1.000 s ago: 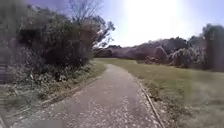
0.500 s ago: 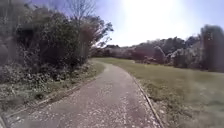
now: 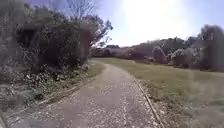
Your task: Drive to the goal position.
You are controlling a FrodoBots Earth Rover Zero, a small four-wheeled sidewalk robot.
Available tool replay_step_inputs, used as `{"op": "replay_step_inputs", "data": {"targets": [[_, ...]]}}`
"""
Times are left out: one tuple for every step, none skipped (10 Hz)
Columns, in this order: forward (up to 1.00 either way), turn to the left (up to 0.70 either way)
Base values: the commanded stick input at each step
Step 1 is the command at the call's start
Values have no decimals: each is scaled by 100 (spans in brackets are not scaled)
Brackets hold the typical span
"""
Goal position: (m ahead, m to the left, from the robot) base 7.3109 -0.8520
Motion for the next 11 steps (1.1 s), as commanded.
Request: {"op": "replay_step_inputs", "data": {"targets": [[70,0],[70,0],[70,0],[70,0],[70,0],[70,0],[70,0],[70,0],[70,0],[70,0],[70,0]]}}
